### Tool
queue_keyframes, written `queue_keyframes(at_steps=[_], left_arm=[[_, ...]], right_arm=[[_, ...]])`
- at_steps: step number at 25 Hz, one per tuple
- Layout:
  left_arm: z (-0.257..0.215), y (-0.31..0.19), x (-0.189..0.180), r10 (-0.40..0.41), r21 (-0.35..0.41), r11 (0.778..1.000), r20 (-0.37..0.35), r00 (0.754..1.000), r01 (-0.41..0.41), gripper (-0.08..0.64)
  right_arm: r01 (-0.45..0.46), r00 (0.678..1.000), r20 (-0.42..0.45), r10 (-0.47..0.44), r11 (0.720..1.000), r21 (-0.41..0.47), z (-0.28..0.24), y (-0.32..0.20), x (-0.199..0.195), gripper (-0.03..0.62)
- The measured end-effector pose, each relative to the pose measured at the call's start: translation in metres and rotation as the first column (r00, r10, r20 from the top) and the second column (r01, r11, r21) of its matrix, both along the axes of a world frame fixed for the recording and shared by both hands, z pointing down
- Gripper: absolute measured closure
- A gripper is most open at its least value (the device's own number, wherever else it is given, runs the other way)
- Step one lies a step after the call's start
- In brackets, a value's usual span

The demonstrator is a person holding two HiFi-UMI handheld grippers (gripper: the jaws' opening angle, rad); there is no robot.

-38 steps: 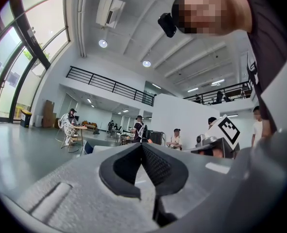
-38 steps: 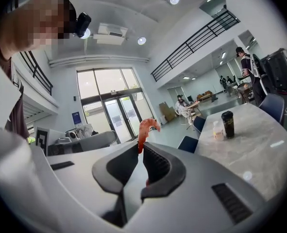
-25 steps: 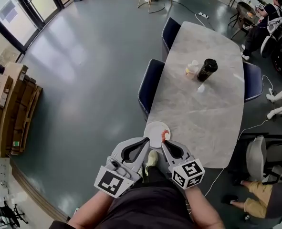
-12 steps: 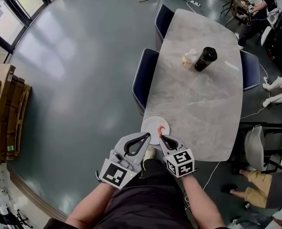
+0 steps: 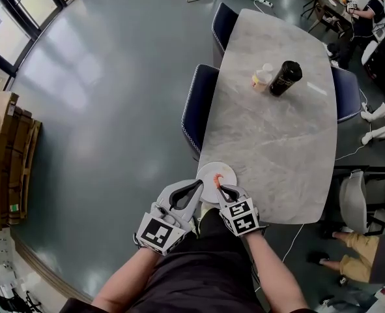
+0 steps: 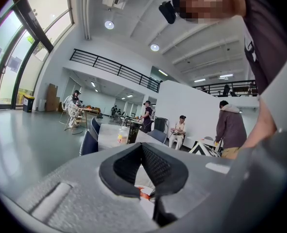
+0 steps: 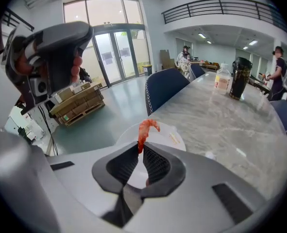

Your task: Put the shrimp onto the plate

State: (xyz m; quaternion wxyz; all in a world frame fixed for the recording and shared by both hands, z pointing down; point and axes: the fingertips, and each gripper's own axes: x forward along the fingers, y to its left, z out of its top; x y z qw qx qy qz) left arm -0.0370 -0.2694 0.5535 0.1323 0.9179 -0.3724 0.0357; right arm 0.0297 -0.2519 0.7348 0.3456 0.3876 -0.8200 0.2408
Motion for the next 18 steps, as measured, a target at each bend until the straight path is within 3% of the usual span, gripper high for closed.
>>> queue_keyframes(at_steps=[8,18], left_arm=[[0.015,-0.008,-0.006,-0.011,-0.009,1.000,0.011,1.000,0.011,0.554],[0.024,-0.008,-0.009,-0.013,-0.021,1.000,0.011,1.000,0.013,0.554]], right_arm=[[0.057,0.989,-0.135,-0.067,0.995,-0.077,0.033,-0.003,0.000,0.560],[0.070,0.980,-0.173,-0.094,0.987,-0.143,0.050,-0.001,-0.002,0.558]])
